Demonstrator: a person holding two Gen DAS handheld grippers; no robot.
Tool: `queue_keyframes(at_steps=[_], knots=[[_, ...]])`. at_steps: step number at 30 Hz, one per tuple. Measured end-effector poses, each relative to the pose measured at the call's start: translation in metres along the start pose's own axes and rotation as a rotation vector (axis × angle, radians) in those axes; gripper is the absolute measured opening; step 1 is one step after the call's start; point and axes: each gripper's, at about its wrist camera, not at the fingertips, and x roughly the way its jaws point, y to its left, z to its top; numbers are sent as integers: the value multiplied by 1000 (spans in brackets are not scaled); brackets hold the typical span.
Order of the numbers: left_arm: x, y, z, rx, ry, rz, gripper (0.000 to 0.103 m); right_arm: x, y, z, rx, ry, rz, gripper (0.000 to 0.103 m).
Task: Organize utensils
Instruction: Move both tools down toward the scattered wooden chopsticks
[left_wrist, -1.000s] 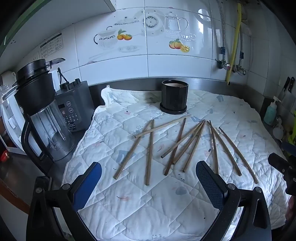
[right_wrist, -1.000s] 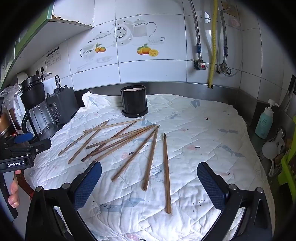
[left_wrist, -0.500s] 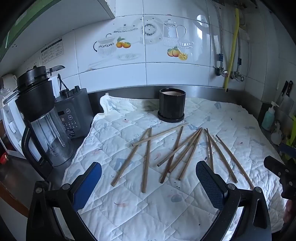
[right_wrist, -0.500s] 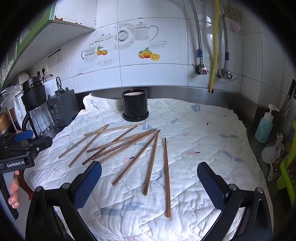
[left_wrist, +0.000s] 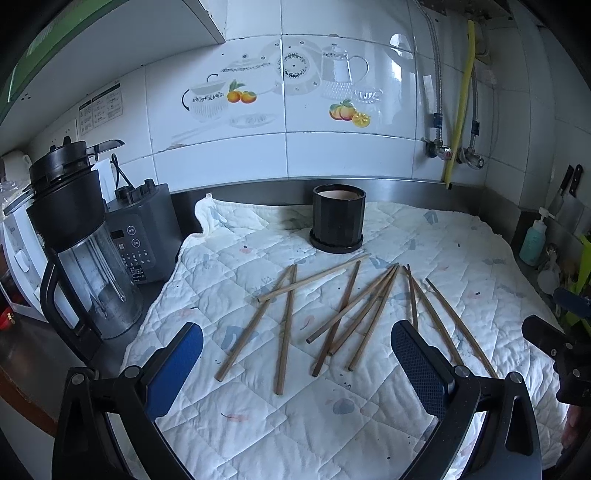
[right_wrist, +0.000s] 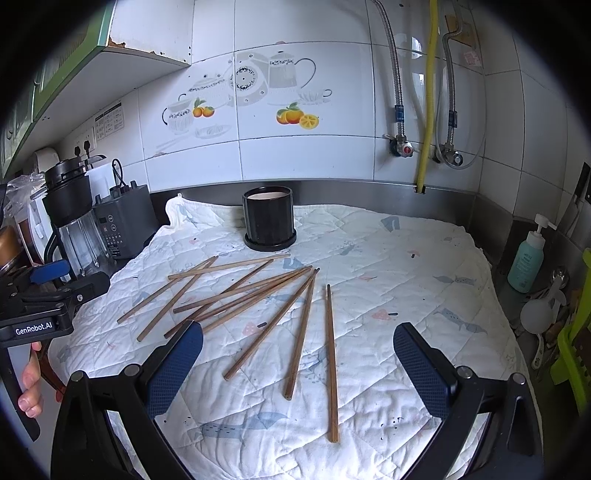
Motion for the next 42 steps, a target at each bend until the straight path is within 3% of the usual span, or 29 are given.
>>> queue_keyframes(at_steps=[20,42], knots=[[-6,1,7,3,-36,20,103,2,0,4,-16,1,-15,103],[-10,-5,8,70,-55,-49,103,2,-4,2,-13,-5,-22,103]])
